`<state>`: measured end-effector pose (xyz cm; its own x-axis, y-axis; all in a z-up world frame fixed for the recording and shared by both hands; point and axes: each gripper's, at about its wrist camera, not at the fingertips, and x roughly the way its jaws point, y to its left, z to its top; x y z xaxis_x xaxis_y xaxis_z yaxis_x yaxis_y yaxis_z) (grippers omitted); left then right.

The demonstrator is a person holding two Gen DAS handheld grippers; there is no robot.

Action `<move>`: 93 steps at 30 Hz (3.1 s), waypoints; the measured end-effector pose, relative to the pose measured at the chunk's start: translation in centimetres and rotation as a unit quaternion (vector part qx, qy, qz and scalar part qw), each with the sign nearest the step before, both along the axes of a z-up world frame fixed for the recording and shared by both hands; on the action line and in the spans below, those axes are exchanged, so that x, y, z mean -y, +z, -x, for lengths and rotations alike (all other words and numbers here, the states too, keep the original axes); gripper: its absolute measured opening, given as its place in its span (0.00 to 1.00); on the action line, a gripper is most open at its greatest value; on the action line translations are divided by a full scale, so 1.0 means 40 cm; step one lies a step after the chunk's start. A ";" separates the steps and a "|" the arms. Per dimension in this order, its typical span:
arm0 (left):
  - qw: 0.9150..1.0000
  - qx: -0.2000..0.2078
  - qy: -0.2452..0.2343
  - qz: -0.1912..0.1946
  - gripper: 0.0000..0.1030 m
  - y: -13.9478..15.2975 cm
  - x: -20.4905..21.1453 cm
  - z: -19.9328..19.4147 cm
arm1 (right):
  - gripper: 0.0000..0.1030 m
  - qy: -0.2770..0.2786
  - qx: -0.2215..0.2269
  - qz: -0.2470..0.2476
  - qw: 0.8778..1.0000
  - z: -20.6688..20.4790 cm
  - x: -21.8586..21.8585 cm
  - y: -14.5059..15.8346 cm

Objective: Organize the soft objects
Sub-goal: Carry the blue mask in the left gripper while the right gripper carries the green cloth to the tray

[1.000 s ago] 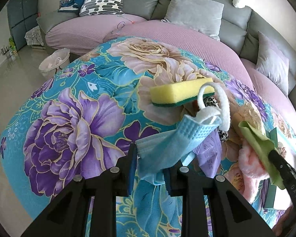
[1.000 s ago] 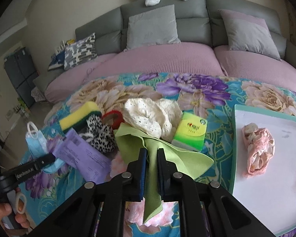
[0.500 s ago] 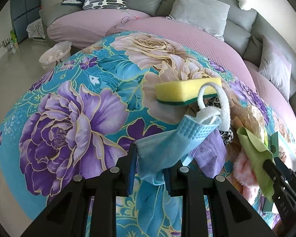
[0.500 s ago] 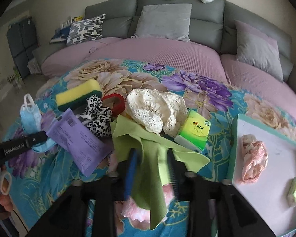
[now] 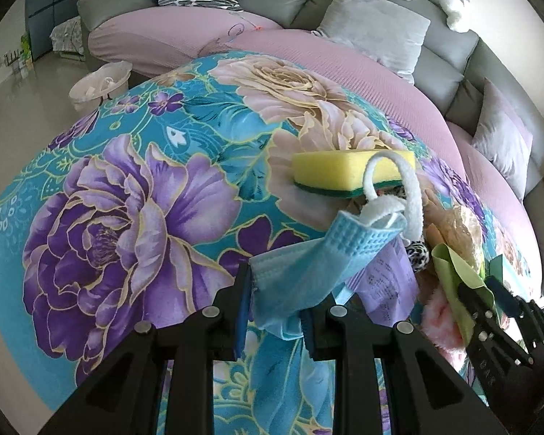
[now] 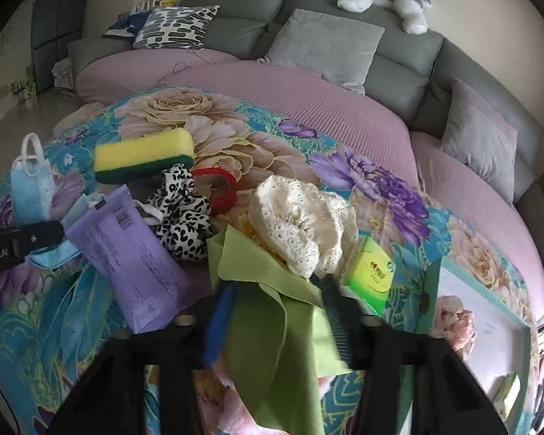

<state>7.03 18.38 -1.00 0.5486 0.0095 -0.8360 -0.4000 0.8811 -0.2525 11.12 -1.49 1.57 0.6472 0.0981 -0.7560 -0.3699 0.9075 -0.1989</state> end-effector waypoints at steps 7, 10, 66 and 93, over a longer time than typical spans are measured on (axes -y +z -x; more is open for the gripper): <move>1.000 -0.006 0.011 0.002 0.25 -0.013 -0.014 -0.002 | 0.12 -0.007 -0.003 -0.013 1.000 -0.008 0.005 -0.004; 1.000 -0.003 0.015 0.000 0.25 -0.007 -0.018 0.002 | 0.05 -0.015 0.002 -0.036 0.999 -0.003 0.021 0.018; 0.959 0.166 -0.221 -0.062 0.25 0.239 0.486 -0.057 | 0.01 -0.273 0.175 -0.195 0.926 0.135 0.677 0.295; 0.918 0.066 -0.381 -0.088 0.25 0.070 0.966 -0.223 | 0.01 -0.386 0.062 -0.215 0.895 0.053 0.925 0.061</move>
<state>15.97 -20.26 1.80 0.5474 -0.2908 -0.7847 0.3741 0.9238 -0.0814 9.00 -38.49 4.00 0.7238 -0.1508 -0.6733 0.4019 0.8854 0.2338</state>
